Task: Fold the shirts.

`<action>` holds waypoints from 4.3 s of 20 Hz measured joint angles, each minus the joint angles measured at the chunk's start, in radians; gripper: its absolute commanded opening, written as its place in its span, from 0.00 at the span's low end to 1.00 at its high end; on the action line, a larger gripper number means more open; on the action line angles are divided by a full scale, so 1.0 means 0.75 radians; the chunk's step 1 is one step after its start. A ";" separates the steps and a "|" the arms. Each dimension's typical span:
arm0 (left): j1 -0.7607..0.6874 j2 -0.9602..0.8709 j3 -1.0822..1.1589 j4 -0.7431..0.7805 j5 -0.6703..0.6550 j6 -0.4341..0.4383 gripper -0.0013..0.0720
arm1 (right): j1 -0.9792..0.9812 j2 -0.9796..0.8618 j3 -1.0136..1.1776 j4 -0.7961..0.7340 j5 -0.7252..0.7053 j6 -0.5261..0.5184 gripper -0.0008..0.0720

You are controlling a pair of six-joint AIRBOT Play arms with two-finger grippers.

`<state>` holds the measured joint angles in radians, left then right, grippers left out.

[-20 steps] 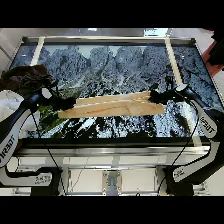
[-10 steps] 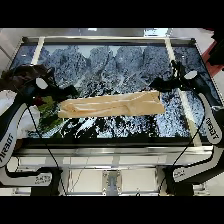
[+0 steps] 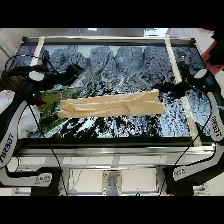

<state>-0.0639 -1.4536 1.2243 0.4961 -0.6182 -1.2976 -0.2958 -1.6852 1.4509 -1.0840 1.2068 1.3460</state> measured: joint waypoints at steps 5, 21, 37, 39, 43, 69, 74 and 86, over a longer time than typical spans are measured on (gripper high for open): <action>-0.155 -0.032 0.002 -0.052 -0.046 0.320 0.45 | -0.174 -0.128 0.003 0.288 0.113 -0.148 0.91; -0.504 -0.187 0.008 0.537 -0.070 0.143 0.59 | -0.150 -0.422 0.005 0.710 0.181 -0.391 0.91; -0.514 -0.287 0.011 0.621 -0.215 -0.047 0.03 | 0.053 -0.115 0.043 0.710 0.405 -0.287 0.05; -0.520 -0.321 0.024 0.624 -0.228 -0.068 0.03 | 0.102 -0.027 0.086 0.710 0.425 -0.254 0.05; -0.527 -0.360 0.086 0.631 -0.256 -0.086 0.03 | 0.296 0.096 0.203 0.689 0.435 -0.173 0.05; -0.014 0.105 0.548 1.538 -0.812 -0.355 0.03 | 1.283 -0.161 0.320 0.701 -0.928 0.098 0.70; -0.012 0.105 0.548 1.526 -0.813 -0.354 0.03 | 1.106 -0.157 0.318 0.218 -0.635 0.300 0.70; -0.014 0.087 0.548 1.457 -0.746 -0.354 0.03 | 0.844 -0.387 0.313 0.314 -0.321 0.389 0.91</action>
<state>-0.0742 -1.3884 1.6352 1.5887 -1.1774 -1.5627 0.3370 -1.9755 1.6859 -0.8486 0.9661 1.6375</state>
